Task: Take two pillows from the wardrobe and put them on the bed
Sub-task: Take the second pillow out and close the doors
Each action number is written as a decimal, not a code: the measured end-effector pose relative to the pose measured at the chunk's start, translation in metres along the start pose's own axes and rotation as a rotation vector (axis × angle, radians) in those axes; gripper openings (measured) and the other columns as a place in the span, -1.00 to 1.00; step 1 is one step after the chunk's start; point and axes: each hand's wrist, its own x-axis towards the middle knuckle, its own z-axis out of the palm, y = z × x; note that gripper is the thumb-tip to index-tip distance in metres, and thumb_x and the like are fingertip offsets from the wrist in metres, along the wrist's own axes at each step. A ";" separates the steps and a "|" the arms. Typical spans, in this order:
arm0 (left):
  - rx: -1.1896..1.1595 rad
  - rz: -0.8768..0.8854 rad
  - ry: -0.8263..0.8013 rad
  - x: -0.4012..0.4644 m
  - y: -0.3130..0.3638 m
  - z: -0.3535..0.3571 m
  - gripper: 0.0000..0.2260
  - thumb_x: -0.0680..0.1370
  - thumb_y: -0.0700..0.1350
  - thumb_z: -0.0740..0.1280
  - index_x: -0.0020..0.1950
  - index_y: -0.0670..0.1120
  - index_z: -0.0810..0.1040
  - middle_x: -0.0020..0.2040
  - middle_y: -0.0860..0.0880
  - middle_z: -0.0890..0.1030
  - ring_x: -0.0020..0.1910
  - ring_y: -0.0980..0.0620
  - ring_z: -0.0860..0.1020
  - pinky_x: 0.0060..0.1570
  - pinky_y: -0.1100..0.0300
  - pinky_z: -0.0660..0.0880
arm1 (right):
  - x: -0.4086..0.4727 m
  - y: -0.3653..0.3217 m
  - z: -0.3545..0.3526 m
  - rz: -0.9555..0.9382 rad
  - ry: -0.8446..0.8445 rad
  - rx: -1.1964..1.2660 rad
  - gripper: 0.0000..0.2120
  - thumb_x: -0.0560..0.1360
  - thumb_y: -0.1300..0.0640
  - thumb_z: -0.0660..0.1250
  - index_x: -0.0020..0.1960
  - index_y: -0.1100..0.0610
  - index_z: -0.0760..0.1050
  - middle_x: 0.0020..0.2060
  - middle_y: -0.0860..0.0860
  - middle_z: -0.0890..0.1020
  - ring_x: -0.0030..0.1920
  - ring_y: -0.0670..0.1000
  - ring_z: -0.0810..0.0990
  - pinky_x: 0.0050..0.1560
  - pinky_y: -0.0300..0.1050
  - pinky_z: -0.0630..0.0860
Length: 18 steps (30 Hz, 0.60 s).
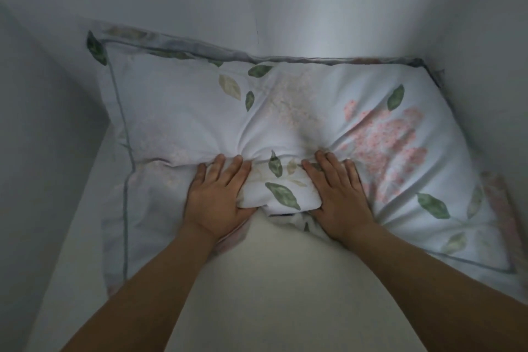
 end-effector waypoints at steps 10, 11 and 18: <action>0.139 -0.068 -0.426 -0.044 0.055 -0.069 -0.42 0.57 0.16 0.09 0.53 -0.07 0.16 0.49 -0.11 0.29 0.38 -0.16 0.32 0.30 0.01 0.28 | -0.038 -0.039 -0.055 0.092 -0.362 -0.121 -0.33 0.45 -0.10 0.31 0.50 -0.03 0.17 0.44 0.02 0.35 0.44 0.09 0.30 0.43 0.06 0.20; 0.146 -0.037 -0.455 -0.051 0.060 -0.086 -0.49 0.56 0.13 0.13 0.46 -0.07 0.30 0.39 -0.11 0.41 0.29 -0.16 0.41 0.20 0.03 0.36 | -0.044 -0.045 -0.075 0.091 -0.431 -0.134 -0.37 0.43 -0.08 0.34 0.45 -0.04 0.25 0.36 0.01 0.46 0.35 0.10 0.43 0.35 0.07 0.35; -0.030 -0.159 -0.427 -0.014 0.046 -0.278 -0.68 0.56 0.14 0.20 0.12 -0.04 0.57 0.08 -0.03 0.62 0.08 -0.04 0.58 0.08 0.15 0.45 | -0.034 -0.084 -0.273 0.119 -0.357 -0.141 -0.74 0.54 0.13 0.18 0.19 -0.02 0.49 0.07 -0.02 0.64 0.07 0.08 0.63 0.09 -0.02 0.54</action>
